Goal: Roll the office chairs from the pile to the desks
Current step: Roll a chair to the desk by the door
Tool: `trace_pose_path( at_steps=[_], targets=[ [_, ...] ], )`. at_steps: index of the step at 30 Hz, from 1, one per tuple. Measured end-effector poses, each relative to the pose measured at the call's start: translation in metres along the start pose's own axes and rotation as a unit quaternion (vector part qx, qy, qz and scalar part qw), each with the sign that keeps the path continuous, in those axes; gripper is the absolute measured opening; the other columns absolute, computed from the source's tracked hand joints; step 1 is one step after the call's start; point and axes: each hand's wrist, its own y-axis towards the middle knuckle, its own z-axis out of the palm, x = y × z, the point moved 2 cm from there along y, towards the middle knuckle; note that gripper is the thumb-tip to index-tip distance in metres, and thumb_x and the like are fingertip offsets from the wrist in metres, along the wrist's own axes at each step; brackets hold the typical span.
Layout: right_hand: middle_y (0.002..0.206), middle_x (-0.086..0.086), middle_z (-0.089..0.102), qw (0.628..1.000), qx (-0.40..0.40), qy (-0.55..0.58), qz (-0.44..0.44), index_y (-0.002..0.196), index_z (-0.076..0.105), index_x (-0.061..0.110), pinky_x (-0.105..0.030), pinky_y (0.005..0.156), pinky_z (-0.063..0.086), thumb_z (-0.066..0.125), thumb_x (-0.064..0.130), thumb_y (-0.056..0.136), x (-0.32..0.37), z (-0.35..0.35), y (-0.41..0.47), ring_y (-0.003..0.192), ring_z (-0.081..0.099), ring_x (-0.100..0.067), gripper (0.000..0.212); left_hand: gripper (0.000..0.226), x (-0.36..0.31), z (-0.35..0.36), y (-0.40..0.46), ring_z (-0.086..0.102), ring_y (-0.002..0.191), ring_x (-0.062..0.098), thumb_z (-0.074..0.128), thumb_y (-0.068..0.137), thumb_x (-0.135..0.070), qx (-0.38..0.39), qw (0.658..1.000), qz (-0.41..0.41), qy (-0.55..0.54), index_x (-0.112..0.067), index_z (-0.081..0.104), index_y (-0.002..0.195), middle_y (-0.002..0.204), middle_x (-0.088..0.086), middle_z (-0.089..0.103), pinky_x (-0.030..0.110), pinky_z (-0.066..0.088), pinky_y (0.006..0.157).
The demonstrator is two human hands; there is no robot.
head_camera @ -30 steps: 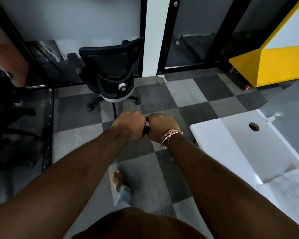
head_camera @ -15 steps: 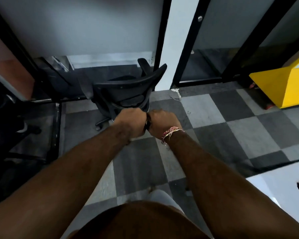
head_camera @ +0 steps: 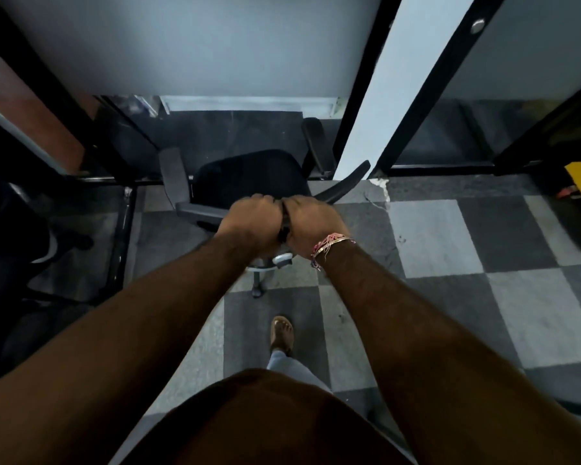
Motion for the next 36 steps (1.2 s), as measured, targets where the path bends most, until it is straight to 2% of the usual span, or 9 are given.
trace_pose_path(
  at_steps=[5, 8, 10, 13, 18, 22, 27, 32, 36],
  targets=[
    [0.098, -0.002, 0.065, 0.997, 0.07, -0.008, -0.011, 0.105, 0.063, 0.017, -0.035, 0.081, 0.054, 0.069, 0.029, 0.075, -0.043, 0.036, 0.044, 0.087, 0.062, -0.022, 0.033, 0.036, -0.005, 0.029, 0.063, 0.062, 0.106, 0.024, 0.063, 0.097, -0.041, 0.079, 0.996, -0.038, -0.033, -0.02, 0.062, 0.125, 0.119, 0.004, 0.064, 0.039, 0.052, 0.088],
    [0.086, 0.002, 0.066, 0.993, 0.094, -0.064, -0.031, 0.094, 0.065, 0.023, -0.033, 0.072, 0.048, 0.066, 0.034, 0.08, -0.048, 0.052, 0.056, 0.077, 0.061, -0.018, 0.017, 0.026, -0.004, 0.05, 0.08, 0.064, 0.097, 0.022, 0.065, 0.097, -0.034, 0.125, 0.987, -0.079, -0.061, -0.022, 0.065, 0.12, 0.108, 0.002, 0.065, 0.04, 0.057, 0.083],
    [0.079, 0.005, 0.066, 0.988, 0.114, -0.098, -0.032, 0.085, 0.064, 0.026, -0.032, 0.067, 0.041, 0.063, 0.037, 0.083, -0.046, 0.054, 0.062, 0.07, 0.06, -0.017, 0.011, 0.019, -0.002, 0.056, 0.086, 0.065, 0.085, 0.02, 0.066, 0.098, -0.033, 0.137, 0.984, -0.096, -0.067, -0.022, 0.068, 0.113, 0.092, -0.001, 0.064, 0.038, 0.057, 0.075],
    [0.072, 0.006, 0.065, 0.983, 0.141, -0.117, -0.016, 0.079, 0.066, 0.024, -0.032, 0.066, 0.043, 0.063, 0.036, 0.084, -0.044, 0.051, 0.067, 0.066, 0.061, -0.018, 0.013, 0.01, 0.001, 0.058, 0.092, 0.06, 0.07, 0.016, 0.065, 0.099, -0.029, 0.151, 0.981, -0.108, -0.061, -0.02, 0.068, 0.095, 0.073, -0.004, 0.057, 0.035, 0.055, 0.067],
    [0.057, 0.006, 0.048, 0.978, 0.169, -0.123, 0.002, 0.067, 0.054, 0.023, -0.031, 0.06, 0.041, 0.062, 0.036, 0.091, -0.035, 0.043, 0.057, 0.057, 0.053, -0.016, 0.029, 0.021, -0.002, 0.064, 0.083, 0.058, 0.066, 0.014, 0.061, 0.102, -0.022, 0.16, 0.978, -0.11, -0.073, -0.02, 0.057, 0.082, 0.074, -0.001, 0.06, 0.034, 0.052, 0.066],
    [0.056, 0.007, 0.043, 0.978, 0.17, -0.118, 0.024, 0.064, 0.046, 0.024, -0.031, 0.06, 0.044, 0.06, 0.035, 0.093, -0.006, 0.042, 0.03, 0.06, 0.053, -0.016, 0.034, 0.02, 0.002, 0.072, 0.05, 0.057, 0.066, 0.013, 0.06, 0.103, -0.028, 0.156, 0.981, -0.093, -0.074, -0.02, 0.057, 0.084, 0.077, 0.0, 0.061, 0.033, 0.051, 0.065],
    [0.064, 0.007, 0.059, 0.976, 0.166, -0.112, 0.084, 0.07, 0.059, 0.023, -0.03, 0.056, 0.042, 0.06, 0.037, 0.091, 0.049, 0.053, -0.023, 0.058, 0.058, -0.016, 0.026, 0.019, 0.009, 0.084, -0.016, 0.055, 0.066, 0.014, 0.062, 0.101, -0.033, 0.145, 0.988, -0.036, -0.042, -0.02, 0.062, 0.086, 0.072, -0.003, 0.056, 0.033, 0.05, 0.065],
    [0.071, 0.005, 0.065, 0.975, 0.15, -0.104, 0.126, 0.076, 0.066, 0.023, -0.03, 0.058, 0.04, 0.06, 0.038, 0.089, 0.103, 0.061, -0.091, 0.065, 0.064, -0.019, 0.02, 0.013, 0.008, 0.096, -0.097, 0.07, 0.083, 0.022, 0.067, 0.096, -0.034, 0.108, 0.992, 0.062, -0.006, -0.022, 0.071, 0.092, 0.077, -0.004, 0.06, 0.035, 0.057, 0.073],
    [0.069, 0.006, 0.062, 0.971, 0.134, -0.103, 0.168, 0.079, 0.065, 0.025, -0.031, 0.059, 0.037, 0.06, 0.038, 0.09, 0.141, 0.068, -0.148, 0.059, 0.053, -0.018, 0.018, 0.016, 0.0, 0.105, -0.158, 0.07, 0.081, 0.021, 0.07, 0.094, -0.037, 0.103, 0.99, 0.095, -0.011, -0.022, 0.072, 0.091, 0.07, -0.007, 0.051, 0.036, 0.06, 0.075]
  ],
)
